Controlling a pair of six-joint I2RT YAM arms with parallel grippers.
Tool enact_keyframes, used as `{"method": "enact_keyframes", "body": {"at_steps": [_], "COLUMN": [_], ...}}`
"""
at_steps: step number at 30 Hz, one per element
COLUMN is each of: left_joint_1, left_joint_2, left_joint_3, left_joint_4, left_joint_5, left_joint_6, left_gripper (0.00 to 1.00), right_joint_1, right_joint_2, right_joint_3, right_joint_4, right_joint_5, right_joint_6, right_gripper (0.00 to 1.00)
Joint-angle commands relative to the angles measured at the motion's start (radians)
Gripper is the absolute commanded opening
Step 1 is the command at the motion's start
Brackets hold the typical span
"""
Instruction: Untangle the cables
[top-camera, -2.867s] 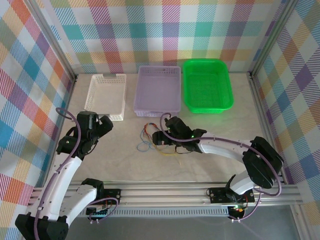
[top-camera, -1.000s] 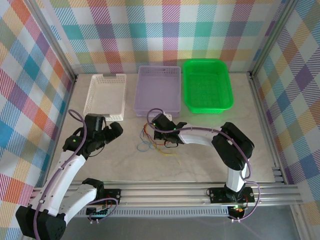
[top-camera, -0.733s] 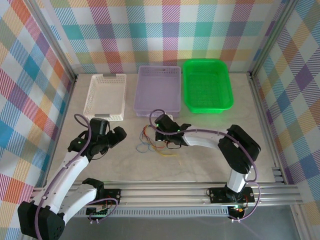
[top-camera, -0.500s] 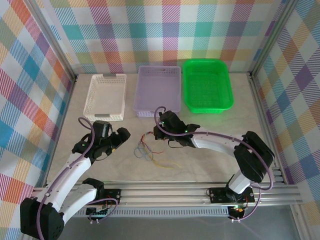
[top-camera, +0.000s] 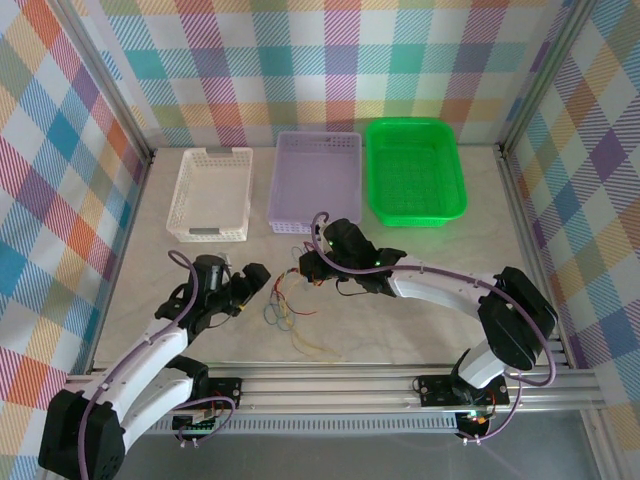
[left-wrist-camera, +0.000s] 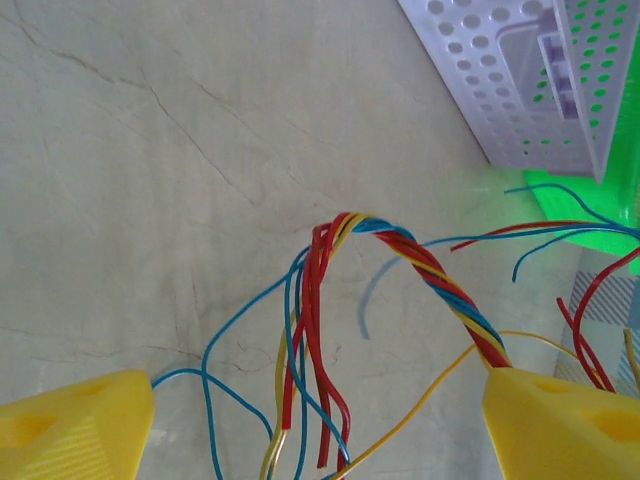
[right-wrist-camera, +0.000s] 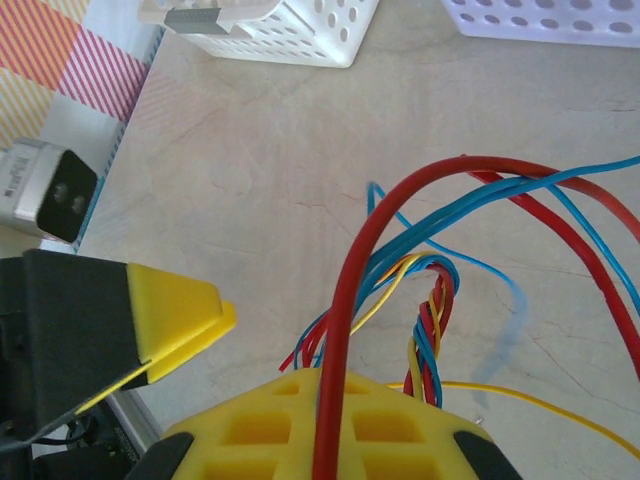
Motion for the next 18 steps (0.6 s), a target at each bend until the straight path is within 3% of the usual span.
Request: {"method": "enact_keyframes", "body": {"at_steps": [1, 13, 18], "left_joint_1": [-0.026, -0.050, -0.073], "left_joint_2": [-0.029, 0.097, 0.164], "left_joint_3": [-0.041, -0.076, -0.065], "left_joint_4": [0.085, 0.219, 0.284], "left_joint_5": [0.027, 0.001, 0.001], "left_joint_6": [-0.014, -0.026, -0.049], "left_gripper": [0.82, 0.72, 0.60], "right_joint_1": [0.005, 0.005, 0.005], "right_joint_2": [-0.045, -0.043, -0.043], "right_joint_3": [-0.019, -0.027, -0.029], "right_joint_4": [0.091, 0.193, 0.222], "right_joint_5": [-0.059, -0.211, -0.257], "right_joint_6": [-0.008, -0.011, -0.009], "right_gripper": [0.00, 0.00, 0.00]}}
